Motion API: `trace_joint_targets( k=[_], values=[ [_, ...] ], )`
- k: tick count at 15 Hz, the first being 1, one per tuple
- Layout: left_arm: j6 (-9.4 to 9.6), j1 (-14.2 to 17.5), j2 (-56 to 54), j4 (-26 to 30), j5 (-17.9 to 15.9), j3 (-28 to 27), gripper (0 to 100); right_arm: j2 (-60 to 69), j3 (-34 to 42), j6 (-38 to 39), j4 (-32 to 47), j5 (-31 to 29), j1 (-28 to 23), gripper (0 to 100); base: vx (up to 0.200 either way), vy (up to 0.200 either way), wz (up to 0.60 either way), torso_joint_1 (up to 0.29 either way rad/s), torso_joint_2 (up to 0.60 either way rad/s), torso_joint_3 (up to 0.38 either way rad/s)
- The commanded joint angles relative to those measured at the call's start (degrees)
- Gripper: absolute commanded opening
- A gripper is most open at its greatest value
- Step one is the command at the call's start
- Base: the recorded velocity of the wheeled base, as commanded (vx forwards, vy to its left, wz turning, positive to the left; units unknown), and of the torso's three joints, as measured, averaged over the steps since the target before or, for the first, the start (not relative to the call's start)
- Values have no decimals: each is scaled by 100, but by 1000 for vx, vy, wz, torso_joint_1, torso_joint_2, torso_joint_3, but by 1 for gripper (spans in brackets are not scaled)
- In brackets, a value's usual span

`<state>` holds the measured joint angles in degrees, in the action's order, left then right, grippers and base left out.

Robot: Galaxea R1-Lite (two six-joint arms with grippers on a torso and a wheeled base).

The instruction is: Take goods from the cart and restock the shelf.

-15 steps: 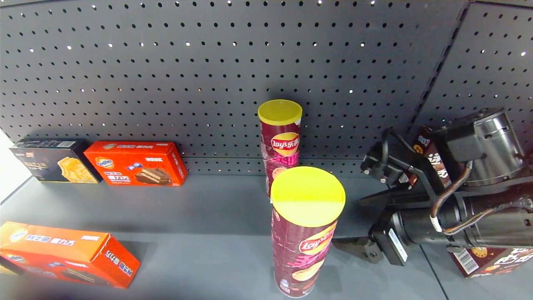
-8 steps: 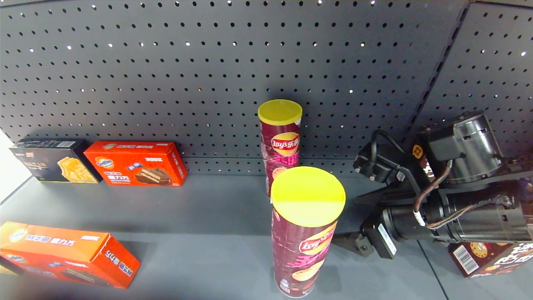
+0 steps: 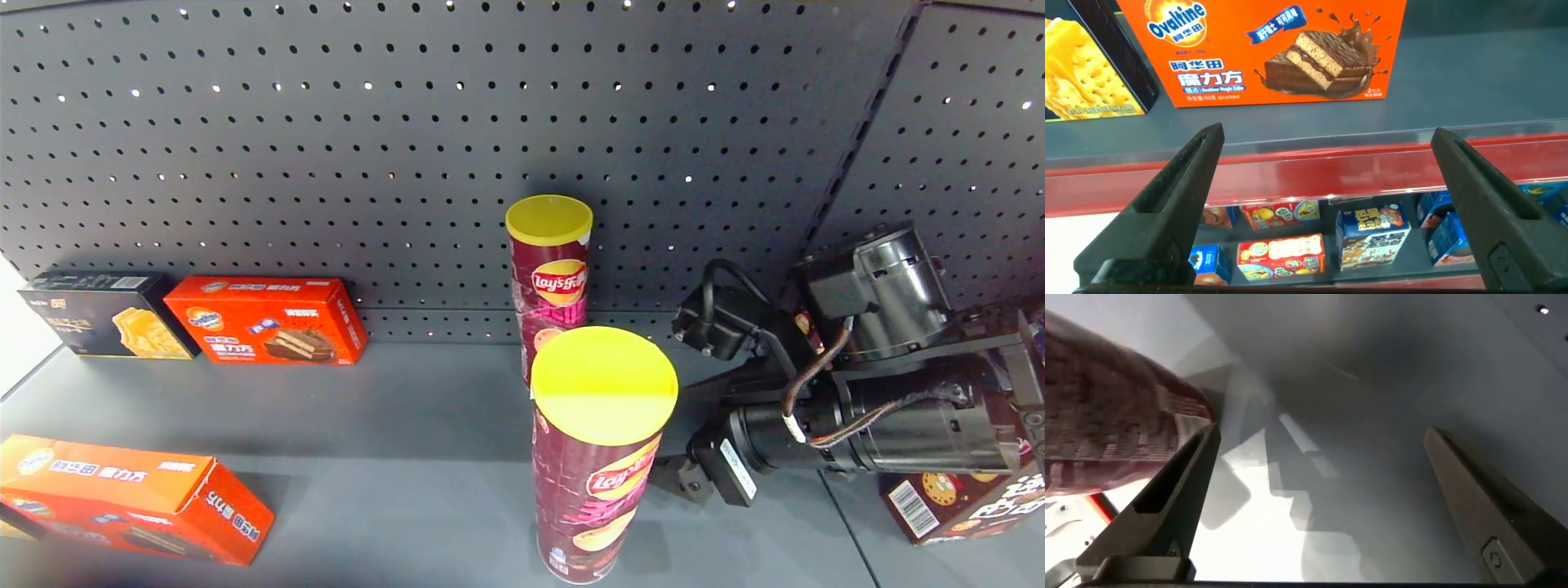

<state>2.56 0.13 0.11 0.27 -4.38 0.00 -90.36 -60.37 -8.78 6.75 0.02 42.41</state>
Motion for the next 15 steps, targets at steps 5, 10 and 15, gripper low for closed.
trace_joint_targets(
  k=[5, 10, 15],
  values=[
    [-1, 4, -2, 0, -2, 0, 100, 71, 139, -1, 10, 33, 215, 100, 0, 0, 0, 0, 0, 0],
    [-1, 4, -2, 0, -2, 0, 100, 211, 385, -1, 1, 42, 320, 100, 0, 0, 0, 0, 0, 0],
    [-1, 4, -2, 0, -2, 0, 100, 273, 491, -1, 1, 59, 400, 100, 0, 0, 0, 0, 0, 0]
  ],
)
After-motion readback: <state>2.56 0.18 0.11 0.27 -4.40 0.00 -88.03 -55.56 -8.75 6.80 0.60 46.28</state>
